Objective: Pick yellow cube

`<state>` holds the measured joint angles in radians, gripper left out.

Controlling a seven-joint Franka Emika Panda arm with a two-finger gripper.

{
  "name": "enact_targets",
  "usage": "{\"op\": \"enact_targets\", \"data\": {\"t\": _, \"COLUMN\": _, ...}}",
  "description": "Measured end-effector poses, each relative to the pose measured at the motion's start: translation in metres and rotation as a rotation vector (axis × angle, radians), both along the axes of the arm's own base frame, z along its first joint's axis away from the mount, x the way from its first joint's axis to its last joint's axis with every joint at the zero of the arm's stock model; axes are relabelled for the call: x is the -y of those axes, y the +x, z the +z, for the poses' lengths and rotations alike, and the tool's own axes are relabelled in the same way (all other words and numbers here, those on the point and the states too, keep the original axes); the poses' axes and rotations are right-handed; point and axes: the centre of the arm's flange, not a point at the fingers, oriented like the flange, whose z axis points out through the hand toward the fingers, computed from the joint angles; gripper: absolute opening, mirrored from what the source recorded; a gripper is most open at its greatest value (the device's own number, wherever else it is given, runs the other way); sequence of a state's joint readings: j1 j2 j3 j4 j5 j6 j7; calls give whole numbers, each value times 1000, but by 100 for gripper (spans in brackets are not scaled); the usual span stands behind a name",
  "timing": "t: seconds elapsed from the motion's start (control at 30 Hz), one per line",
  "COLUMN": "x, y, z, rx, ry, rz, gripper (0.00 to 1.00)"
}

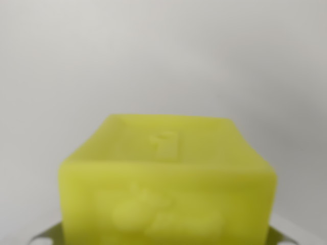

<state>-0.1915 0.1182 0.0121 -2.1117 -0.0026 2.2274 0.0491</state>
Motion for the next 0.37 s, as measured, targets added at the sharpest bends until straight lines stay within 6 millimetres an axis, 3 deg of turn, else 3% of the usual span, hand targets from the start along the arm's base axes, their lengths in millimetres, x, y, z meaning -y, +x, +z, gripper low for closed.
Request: {"op": "enact_targets", "data": {"t": 0.37, "x": 0, "y": 0, "z": 5, "rx": 0, "ry": 0, "rz": 0, "gripper": 0}}
